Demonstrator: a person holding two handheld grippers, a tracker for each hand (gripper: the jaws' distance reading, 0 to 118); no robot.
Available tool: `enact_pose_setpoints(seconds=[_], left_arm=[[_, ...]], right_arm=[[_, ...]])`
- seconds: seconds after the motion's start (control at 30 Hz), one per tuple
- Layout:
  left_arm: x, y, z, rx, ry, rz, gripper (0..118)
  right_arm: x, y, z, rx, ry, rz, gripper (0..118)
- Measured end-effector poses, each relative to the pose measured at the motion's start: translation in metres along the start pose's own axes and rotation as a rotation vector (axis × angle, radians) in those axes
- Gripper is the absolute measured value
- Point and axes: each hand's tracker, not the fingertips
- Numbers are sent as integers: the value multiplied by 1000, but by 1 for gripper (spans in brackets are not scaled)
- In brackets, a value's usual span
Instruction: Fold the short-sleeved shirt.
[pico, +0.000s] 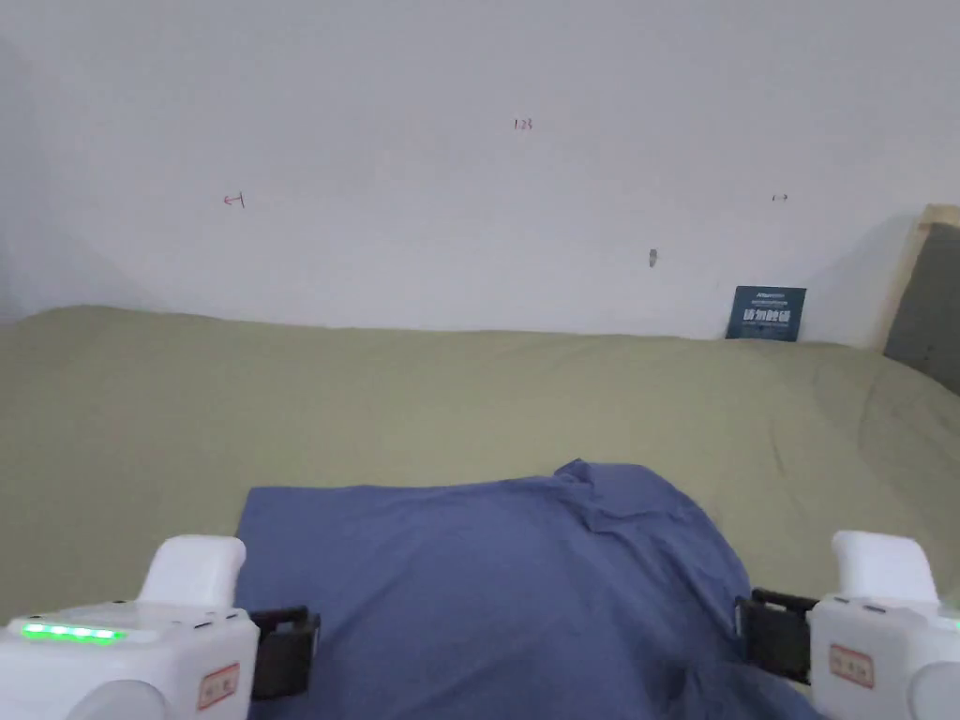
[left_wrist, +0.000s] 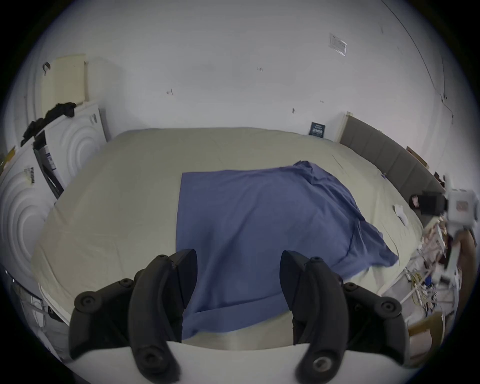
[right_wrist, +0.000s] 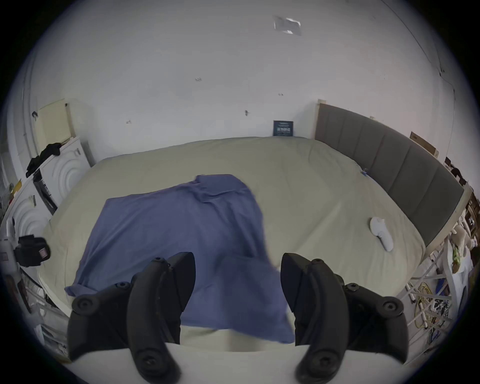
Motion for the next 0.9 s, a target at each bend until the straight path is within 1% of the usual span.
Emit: enact_pose_setpoints(seconds=[0.07,0.1,0.13,0.17,0.2,0.23,0.3,0.33,0.4,0.5,0.57,0.67,0.73,0.77,0.83,0.87,0.9], left_arm=[[20,-18,3,4,23,22,69],[28,-26,6,8,24,33,57],[38,-37,9,5,25,34,33],[46,-47,10,-8,44,17,0],[48,-57,10,-22,78,7,0],[52,-67,12,-13,83,15,0],[55,-82,12,-73,56,38,0],[56,-91,12,-80,59,33,0],[56,-105,13,-99,80,16,0],[40,-123,23,-133,76,58,0],[22,-129,30,-160,122,82,0],[-21,-130,29,-202,173,181,0],[-46,-127,22,-231,213,218,0],[-58,-124,18,-245,240,242,0],[-76,-121,6,-249,249,268,23],[-84,-121,-2,-246,236,289,43],[-91,-121,-10,-248,215,370,79]], right_arm=[[-19,-25,0,-64,64,14,74],[-27,-37,1,-94,79,22,66],[-34,-50,2,-121,77,43,53],[-42,-62,4,-134,55,78,24],[-48,-73,3,-140,11,109,1],[-55,-83,5,-128,-32,111,1],[-57,-95,4,-162,31,99,1],[-58,-98,4,-187,63,78,1],[-59,-103,4,-185,58,80,1],[-58,-105,14,-165,75,116,1],[-49,-106,20,-163,80,114,1],[-35,-104,26,-162,84,73,1],[-26,-100,27,-156,81,59,1],[-22,-97,30,-155,84,55,1],[-13,-90,31,-148,92,34,1],[-8,-86,32,-139,91,13,1],[-6,-82,39,-133,95,-5,1]])
